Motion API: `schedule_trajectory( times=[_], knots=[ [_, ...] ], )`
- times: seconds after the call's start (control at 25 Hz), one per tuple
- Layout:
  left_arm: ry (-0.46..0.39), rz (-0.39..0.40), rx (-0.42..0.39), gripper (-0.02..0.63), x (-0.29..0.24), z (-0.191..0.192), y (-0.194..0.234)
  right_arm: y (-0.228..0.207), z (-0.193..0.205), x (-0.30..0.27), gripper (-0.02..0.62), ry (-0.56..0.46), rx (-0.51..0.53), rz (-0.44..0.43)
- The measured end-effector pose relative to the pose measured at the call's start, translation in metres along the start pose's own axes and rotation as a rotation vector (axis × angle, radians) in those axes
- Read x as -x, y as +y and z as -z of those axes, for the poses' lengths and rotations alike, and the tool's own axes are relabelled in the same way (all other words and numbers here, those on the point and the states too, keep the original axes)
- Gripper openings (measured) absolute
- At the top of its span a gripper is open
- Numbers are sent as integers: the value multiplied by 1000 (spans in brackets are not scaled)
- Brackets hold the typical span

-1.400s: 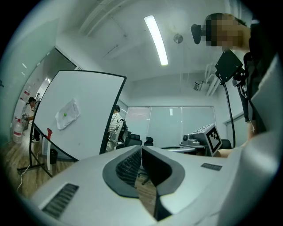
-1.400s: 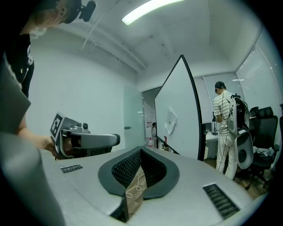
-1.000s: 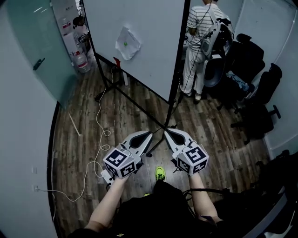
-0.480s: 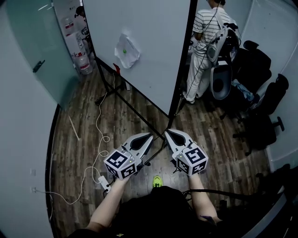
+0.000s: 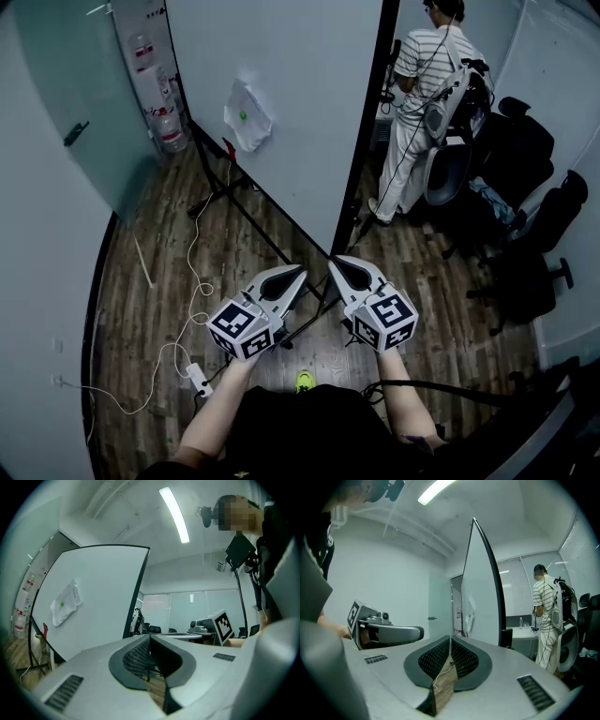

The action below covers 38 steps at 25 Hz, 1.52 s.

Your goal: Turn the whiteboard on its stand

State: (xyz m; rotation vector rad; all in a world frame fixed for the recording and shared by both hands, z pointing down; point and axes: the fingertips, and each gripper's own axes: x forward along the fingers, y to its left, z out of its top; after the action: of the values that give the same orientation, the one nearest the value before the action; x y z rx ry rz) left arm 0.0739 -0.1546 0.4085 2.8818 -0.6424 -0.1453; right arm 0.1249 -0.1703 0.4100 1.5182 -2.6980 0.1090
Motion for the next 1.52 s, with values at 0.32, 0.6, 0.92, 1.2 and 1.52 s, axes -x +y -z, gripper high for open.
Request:
schedule_trajectory(
  times=[0.32,0.6,0.92,1.2,1.52],
  knots=[
    [1,-3,-15,20,-26,-5,10,-32,-19,-16,60,-24,28,11],
    [-8,5,-42,28,-43,-13,22,-55,-28,-25,92,-31,43,46],
    [-8,26,-55,41,-53,-24,42,-77,-39,-42,143,-38,55,106],
    [6,51,-50,48,-65,-24,58,-99,-46,-60,264,-21,74,148],
    [-2,52,-32,48,-71,-27,77,-125,-56,-78,281,-9,92,188]
  ],
)
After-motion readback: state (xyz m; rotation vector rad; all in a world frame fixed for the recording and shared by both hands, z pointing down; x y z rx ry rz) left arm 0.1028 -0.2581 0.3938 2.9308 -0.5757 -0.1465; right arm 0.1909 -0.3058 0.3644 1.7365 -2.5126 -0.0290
